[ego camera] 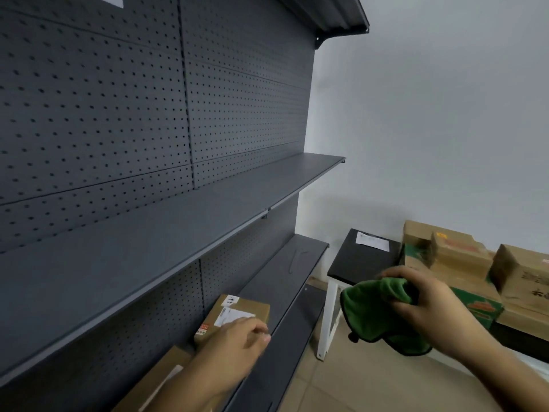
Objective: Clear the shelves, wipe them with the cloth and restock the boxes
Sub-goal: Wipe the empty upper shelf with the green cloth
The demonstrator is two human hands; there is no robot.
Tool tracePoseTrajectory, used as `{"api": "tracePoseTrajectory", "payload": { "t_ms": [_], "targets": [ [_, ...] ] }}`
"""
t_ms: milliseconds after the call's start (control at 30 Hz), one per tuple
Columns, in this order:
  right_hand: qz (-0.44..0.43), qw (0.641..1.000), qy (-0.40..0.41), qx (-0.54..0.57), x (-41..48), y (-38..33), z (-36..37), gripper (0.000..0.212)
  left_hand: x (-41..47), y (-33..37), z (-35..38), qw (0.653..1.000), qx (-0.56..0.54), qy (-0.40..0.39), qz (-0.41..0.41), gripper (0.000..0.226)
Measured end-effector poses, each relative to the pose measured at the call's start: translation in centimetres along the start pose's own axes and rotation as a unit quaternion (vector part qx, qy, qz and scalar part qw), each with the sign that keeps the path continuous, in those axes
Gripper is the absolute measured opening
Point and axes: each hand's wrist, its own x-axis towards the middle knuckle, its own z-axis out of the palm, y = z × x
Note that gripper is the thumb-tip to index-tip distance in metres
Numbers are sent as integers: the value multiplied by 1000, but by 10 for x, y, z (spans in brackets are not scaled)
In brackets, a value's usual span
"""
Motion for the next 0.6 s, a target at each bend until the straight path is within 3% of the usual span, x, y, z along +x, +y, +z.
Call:
{"api": "tracePoseTrajectory", "payload": {
  "t_ms": [200,433,600],
  "targets": [
    [-70,997,5,40,106,-12,16,37,47,-19,-3,999,-27,15,-31,17],
    [-151,984,43,84,244,-42,42,31,93,-31,0,989,-59,46,-130,19],
    [-223,968,45,105,334,-75,76,34,112,-27,7,979,-21,67,-193,17]
  ]
}}
